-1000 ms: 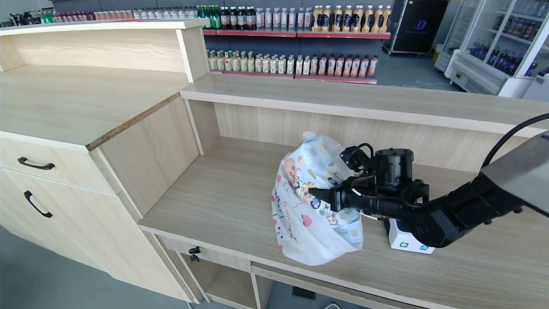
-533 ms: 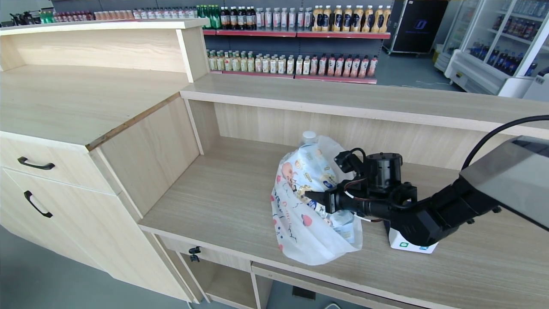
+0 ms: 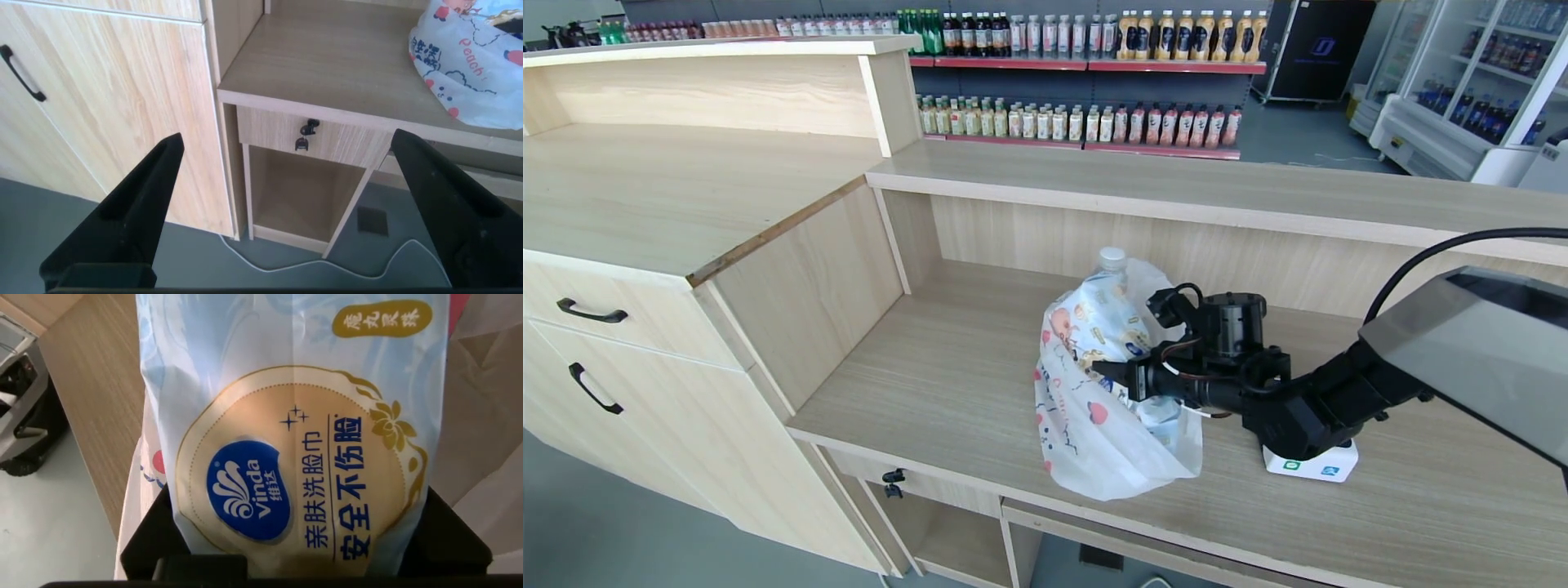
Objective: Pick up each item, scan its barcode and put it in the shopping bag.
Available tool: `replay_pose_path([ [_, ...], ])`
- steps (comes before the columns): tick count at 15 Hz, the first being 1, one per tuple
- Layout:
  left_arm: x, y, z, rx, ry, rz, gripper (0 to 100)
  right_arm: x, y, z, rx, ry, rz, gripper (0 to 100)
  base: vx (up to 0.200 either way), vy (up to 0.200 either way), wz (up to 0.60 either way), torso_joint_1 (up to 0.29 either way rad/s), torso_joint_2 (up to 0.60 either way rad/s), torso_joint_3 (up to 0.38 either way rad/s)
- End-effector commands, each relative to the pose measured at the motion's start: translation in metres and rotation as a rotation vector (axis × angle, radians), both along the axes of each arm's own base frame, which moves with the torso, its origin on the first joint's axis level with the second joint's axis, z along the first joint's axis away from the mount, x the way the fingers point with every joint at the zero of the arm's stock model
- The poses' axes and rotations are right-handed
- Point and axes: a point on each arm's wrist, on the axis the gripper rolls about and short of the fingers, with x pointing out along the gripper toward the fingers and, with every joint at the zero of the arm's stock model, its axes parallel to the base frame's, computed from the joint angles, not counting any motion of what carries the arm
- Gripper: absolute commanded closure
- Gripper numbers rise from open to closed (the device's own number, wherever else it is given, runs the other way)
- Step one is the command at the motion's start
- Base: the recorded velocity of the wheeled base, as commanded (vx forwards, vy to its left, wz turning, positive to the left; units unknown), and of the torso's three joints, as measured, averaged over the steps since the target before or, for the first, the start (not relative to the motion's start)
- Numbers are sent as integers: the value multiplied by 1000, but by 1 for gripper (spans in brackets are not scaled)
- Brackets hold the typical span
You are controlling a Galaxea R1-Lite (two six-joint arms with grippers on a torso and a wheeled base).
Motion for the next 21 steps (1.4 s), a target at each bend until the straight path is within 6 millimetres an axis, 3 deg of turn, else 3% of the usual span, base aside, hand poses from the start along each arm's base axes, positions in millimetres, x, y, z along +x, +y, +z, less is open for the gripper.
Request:
replay_pose_path([
  [1,0,0,0,0,1,1,0,-1,2,-7,-10,18,5,100,0,0,0,0,0,0],
  [21,0,0,0,0,1,1,0,-1,1,-11,-50,44,12,100,0,0,0,0,0,0],
])
